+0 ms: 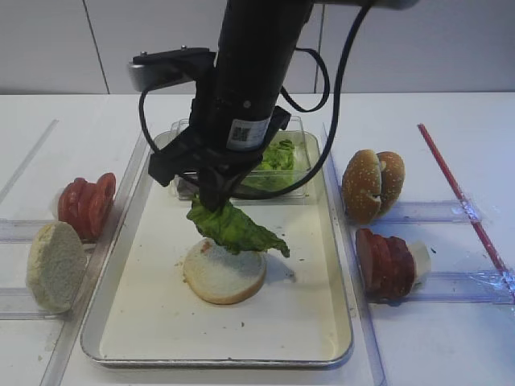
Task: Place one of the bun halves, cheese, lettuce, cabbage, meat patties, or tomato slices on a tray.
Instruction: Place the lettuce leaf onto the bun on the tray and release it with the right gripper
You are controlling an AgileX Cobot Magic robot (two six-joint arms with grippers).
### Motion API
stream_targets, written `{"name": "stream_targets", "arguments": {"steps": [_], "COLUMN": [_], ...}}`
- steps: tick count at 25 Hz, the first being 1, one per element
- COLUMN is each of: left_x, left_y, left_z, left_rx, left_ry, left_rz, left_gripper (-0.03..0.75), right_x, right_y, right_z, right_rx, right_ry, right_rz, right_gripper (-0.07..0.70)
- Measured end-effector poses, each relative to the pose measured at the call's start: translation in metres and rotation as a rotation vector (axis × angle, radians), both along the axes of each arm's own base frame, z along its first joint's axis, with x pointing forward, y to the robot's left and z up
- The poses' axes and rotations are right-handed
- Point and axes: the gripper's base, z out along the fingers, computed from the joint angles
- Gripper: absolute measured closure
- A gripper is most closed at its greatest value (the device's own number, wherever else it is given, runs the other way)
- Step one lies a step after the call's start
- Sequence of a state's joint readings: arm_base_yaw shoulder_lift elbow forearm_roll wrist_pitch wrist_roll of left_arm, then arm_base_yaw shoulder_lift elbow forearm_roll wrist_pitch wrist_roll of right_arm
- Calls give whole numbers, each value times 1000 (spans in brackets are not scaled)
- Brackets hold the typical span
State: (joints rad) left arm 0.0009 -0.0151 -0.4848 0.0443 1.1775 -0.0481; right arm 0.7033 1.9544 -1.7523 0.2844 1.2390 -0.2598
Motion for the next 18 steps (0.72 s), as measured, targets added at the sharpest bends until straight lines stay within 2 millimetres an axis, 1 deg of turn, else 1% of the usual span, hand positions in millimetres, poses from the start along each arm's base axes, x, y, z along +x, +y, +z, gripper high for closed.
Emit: {"name": "stream_targets", "arguments": {"steps": [4,10,13,18], "left_x": [0,0,0,0], "left_y": [0,0,0,0], "left_z": [0,0,0,0], "left_rx": [0,0,0,0], "left_ry": [0,0,0,0], "left_rz": [0,0,0,0], "left_gripper": [71,71,71,71], "right_x": [2,6,8,8], "right_y": [5,5,4,4], "right_z": [-13,-23,-27,-27], "right_rx": [-32,-69,-92,-94], "right_ry": [11,3,-8,-10], "right_rz": [10,14,16,17], "right_gripper": [586,586,586,586]}}
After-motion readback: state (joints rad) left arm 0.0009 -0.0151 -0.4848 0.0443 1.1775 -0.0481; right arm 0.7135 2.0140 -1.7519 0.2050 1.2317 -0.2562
